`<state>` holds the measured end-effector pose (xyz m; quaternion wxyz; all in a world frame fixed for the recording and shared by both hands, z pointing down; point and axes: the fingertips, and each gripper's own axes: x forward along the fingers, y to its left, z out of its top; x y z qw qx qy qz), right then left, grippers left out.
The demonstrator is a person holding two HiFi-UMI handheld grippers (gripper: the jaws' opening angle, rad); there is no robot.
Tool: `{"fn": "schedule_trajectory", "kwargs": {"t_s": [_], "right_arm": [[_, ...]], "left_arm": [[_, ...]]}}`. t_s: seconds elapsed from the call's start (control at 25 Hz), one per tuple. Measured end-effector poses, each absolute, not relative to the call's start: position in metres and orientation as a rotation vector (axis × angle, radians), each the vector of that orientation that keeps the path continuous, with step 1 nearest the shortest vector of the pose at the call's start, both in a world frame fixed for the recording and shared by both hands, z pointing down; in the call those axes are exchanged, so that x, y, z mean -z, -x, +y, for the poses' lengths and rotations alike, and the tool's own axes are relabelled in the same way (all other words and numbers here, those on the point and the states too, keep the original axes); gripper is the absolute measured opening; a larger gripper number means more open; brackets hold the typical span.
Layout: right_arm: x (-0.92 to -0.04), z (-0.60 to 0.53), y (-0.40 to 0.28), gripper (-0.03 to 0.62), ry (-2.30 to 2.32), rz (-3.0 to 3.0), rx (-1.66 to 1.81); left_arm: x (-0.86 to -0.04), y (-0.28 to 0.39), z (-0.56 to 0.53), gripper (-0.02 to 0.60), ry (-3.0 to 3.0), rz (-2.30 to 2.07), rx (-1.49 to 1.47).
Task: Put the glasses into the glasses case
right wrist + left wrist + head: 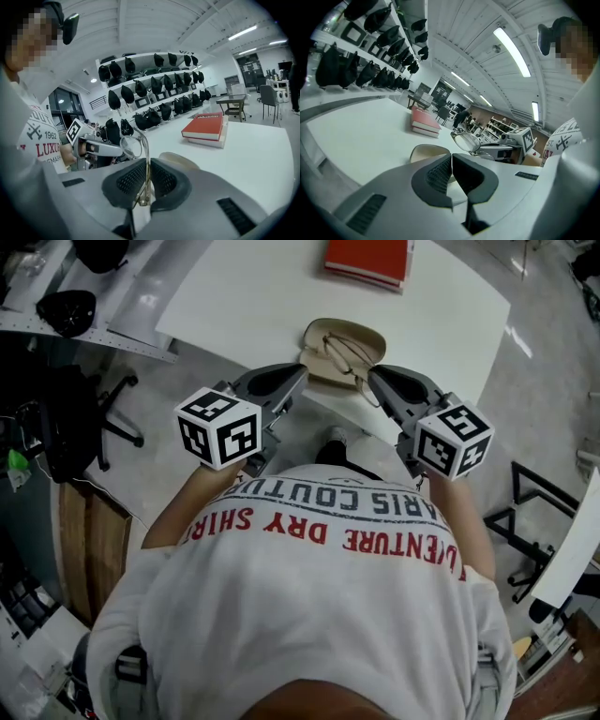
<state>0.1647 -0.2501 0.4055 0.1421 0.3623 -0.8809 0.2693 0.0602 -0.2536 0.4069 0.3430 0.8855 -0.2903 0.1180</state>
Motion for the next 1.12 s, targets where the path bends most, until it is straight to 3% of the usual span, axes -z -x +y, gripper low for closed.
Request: {"fn": "schedule_trajectory", "kwargs": {"t_s": [1.12], "right_arm": [[-0.516, -0.298, -0.146, 0.038, -0.601, -2.374, -0.647]], "left_arm": [[-0.466, -0.017, -0.278, 0.029, -2.085, -0.957, -0.325]]}}
